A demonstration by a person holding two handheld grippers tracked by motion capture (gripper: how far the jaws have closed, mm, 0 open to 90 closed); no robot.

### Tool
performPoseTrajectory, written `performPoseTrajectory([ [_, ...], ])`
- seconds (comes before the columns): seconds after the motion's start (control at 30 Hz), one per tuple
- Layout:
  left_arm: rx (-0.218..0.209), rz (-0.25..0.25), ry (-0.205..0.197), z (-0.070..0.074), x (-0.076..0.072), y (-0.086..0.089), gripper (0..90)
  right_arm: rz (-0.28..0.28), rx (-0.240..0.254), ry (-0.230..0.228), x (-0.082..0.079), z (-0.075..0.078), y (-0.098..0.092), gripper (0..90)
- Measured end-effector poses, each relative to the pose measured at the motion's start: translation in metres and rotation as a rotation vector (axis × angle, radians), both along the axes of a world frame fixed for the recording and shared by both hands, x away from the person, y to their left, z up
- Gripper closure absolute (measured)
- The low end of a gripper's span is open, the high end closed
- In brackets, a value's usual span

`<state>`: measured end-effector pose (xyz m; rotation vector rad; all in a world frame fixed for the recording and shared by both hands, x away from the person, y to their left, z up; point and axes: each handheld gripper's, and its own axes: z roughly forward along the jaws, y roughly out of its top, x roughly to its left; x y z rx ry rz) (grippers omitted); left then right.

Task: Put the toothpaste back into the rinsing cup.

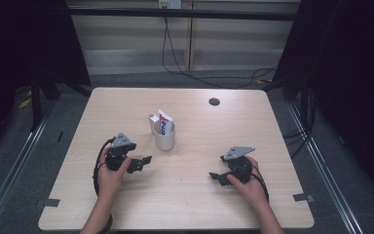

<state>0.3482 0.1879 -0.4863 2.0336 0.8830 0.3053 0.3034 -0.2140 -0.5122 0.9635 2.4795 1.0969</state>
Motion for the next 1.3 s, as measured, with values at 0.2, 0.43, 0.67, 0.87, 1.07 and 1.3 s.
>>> performPoseTrajectory([
  [0.2,0.013,0.018,0.018,-0.009,-0.005,0.009,16.3,-0.002,0.0,0.002,0.0,0.0,0.0,18.4],
  [0.43,0.054,0.033,0.022,-0.017,-0.01,0.016,16.4,-0.001,0.0,0.0,0.0,0.0,0.0,18.4],
  [0.67,0.086,0.036,0.012,-0.02,-0.015,0.022,16.4,-0.001,0.0,0.0,0.0,0.0,0.0,18.4],
  [0.87,0.117,0.032,0.013,-0.022,-0.018,0.024,16.4,-0.001,0.0,0.0,0.0,0.0,0.0,18.4],
  [1.07,0.128,0.026,0.009,-0.023,-0.018,0.025,16.4,-0.001,0.0,0.0,0.0,0.0,0.0,18.4],
  [1.3,0.151,0.026,0.02,-0.023,-0.02,0.023,16.4,-0.001,0.0,0.0,0.0,0.0,0.0,18.4],
])
